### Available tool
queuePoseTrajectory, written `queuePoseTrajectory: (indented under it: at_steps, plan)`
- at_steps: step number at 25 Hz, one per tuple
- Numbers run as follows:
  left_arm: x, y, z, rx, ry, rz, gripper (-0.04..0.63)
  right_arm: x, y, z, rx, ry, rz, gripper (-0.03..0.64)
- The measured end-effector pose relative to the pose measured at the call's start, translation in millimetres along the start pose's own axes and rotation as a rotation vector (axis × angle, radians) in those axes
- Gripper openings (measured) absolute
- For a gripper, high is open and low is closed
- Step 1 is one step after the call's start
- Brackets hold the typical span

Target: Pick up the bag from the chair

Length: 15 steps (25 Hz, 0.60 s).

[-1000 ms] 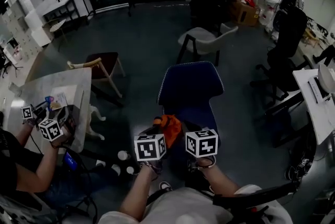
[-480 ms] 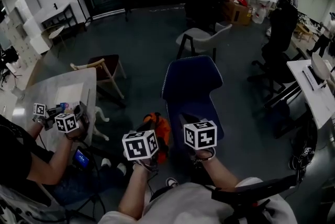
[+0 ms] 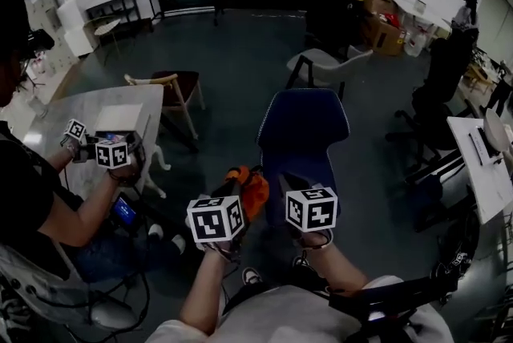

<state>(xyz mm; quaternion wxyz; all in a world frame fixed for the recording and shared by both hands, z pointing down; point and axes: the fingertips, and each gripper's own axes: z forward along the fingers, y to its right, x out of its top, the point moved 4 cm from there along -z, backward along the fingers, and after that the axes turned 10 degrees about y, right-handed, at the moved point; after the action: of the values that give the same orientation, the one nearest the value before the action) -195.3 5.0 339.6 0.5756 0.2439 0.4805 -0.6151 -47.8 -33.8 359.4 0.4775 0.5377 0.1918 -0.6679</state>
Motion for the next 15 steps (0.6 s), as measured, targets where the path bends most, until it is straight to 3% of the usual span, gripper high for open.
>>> queuePoseTrajectory:
  at_steps: [15]
  plan:
    - [-28.8, 43.9, -23.7, 0.251, 0.048, -0.081, 0.02, -5.6, 25.4, -6.3, 0.232, -0.044, -0.019, 0.032]
